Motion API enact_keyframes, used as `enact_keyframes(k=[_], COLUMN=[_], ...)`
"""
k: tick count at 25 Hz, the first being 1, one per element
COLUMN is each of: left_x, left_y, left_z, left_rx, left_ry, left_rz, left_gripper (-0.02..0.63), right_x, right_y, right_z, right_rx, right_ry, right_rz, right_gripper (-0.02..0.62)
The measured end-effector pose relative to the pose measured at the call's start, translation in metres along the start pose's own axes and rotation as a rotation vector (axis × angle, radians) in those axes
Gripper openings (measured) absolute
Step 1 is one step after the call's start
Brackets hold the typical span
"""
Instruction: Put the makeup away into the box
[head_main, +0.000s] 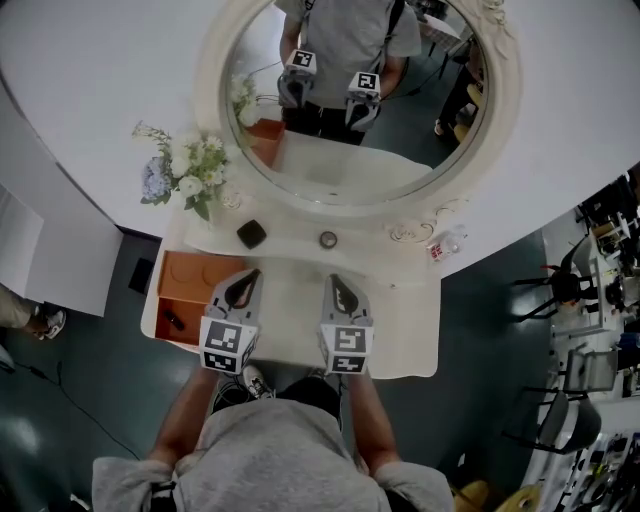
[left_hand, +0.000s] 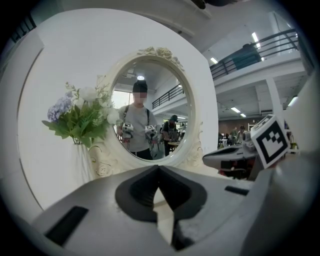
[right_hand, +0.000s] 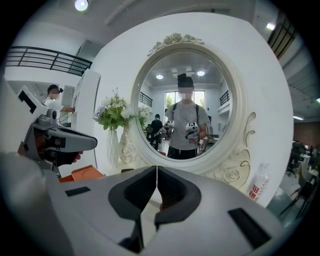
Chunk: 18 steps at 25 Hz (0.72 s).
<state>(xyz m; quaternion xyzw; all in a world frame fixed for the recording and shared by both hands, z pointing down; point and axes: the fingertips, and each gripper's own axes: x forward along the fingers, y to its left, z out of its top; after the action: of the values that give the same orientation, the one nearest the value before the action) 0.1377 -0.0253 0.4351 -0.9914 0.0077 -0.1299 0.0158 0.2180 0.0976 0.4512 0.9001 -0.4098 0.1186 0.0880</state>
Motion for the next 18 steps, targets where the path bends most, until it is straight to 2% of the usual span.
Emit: enact_keyframes(k=[10, 16, 17, 18], left_x=[0.054, 0.082, 0.085, 0.088], left_y=[-0.009, -0.002, -0.002, -0.001], left_z=[-0.013, -0.035, -0.039, -0.042], left_rx=[-0.043, -0.092, -0.099, -0.106], left_ry=[0.062, 0.108, 0.116, 0.124], left_rz=[0.049, 0.111, 0.12, 0.128], left_gripper=[0.0, 0.0, 0.0, 0.0], right_x=[0.049, 0.089, 0.095, 0.101], right_y=[-0.036, -0.047, -0.048, -0.05], right_z=[-0.019, -0.044, -0.049, -0.056], right_rx=[-0.011, -0.011, -0.005, 0.004], right_ry=[0.071, 0.148, 0.164, 0.183], right_rz=[0.09, 0.173, 0.189, 0.205], right_gripper=[0.018, 0.022, 0.031, 0.069])
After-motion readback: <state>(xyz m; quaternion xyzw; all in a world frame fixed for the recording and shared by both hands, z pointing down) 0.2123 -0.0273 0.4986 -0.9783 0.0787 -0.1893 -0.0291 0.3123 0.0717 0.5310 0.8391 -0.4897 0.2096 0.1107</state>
